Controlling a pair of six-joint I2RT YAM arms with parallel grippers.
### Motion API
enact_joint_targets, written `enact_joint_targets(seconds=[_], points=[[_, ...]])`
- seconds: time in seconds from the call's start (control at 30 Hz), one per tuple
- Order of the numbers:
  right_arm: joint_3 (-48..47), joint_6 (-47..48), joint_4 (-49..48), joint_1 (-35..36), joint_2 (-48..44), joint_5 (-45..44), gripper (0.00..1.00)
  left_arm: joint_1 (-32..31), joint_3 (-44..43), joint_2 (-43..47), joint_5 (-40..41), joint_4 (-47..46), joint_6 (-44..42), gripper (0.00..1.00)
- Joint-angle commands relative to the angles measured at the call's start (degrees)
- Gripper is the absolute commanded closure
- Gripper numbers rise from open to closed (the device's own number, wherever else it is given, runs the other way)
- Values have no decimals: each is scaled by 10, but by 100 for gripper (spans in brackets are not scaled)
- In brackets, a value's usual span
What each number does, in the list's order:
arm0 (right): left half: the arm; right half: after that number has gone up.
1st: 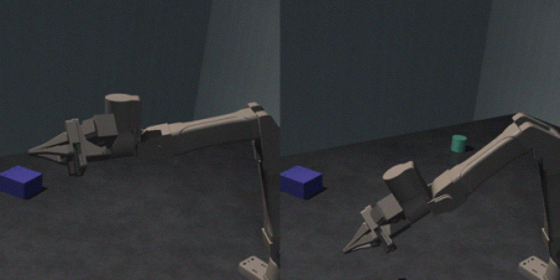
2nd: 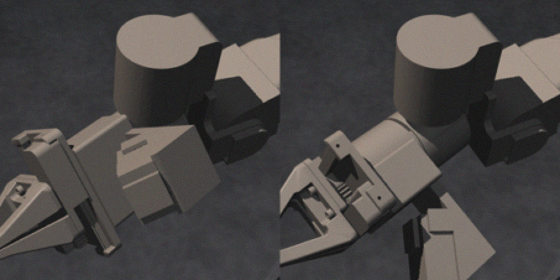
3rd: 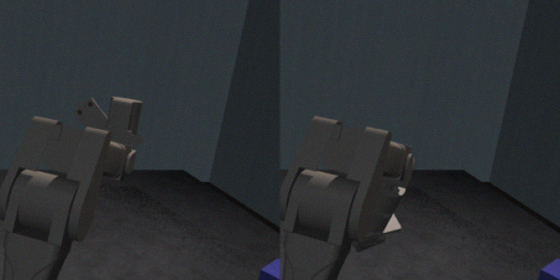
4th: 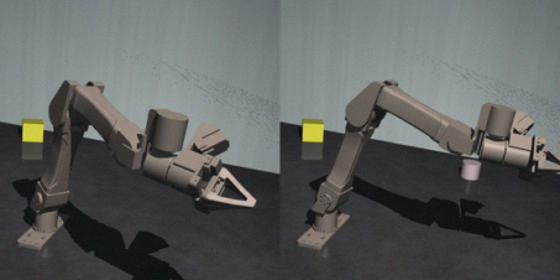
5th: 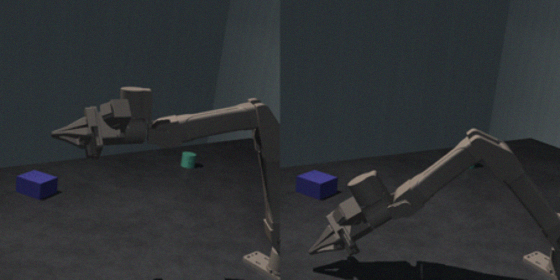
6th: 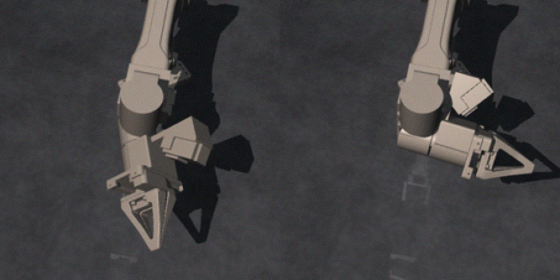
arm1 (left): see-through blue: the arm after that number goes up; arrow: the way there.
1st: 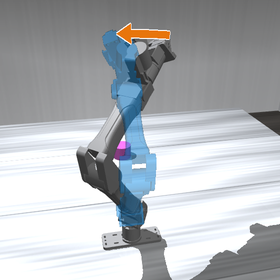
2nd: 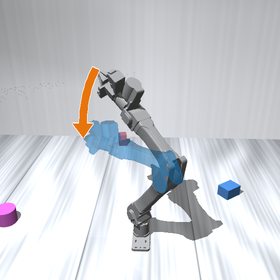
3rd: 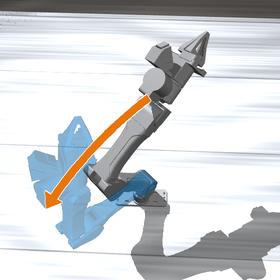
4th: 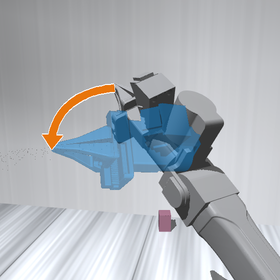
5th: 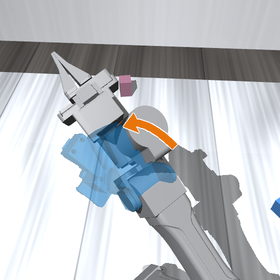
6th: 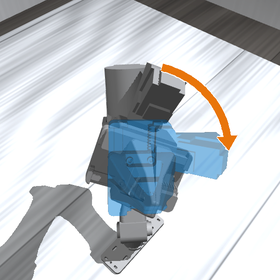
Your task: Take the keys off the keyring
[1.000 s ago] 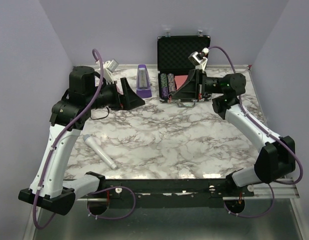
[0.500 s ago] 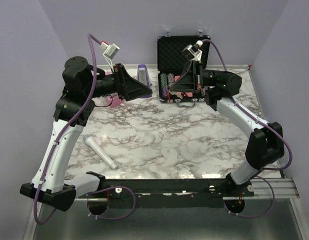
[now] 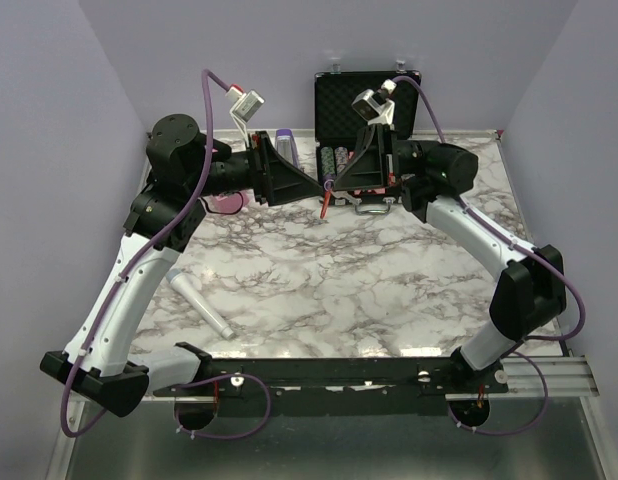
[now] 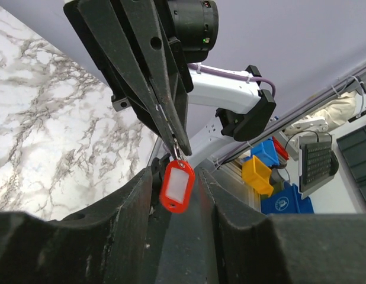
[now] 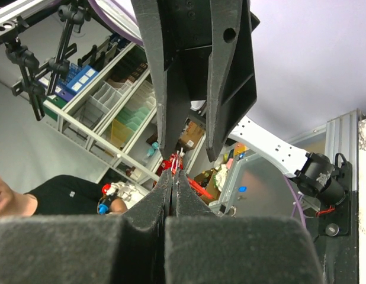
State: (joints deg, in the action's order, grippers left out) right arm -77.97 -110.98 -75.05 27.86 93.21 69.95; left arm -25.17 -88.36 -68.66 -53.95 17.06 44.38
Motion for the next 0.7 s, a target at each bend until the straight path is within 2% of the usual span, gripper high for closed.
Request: enact_joint_targets(seconds=[0.0,0.37,0.67], points=[[-20,25,-78,12,-9,12,99,-3,-11,5,15,3,-14,56],[-21,105,9,33,-21,9,99,-4,-12,5,8,10,-18,64],[-15,148,60,34,-37,4,99,-8,-9,8,3,33,-35,76]])
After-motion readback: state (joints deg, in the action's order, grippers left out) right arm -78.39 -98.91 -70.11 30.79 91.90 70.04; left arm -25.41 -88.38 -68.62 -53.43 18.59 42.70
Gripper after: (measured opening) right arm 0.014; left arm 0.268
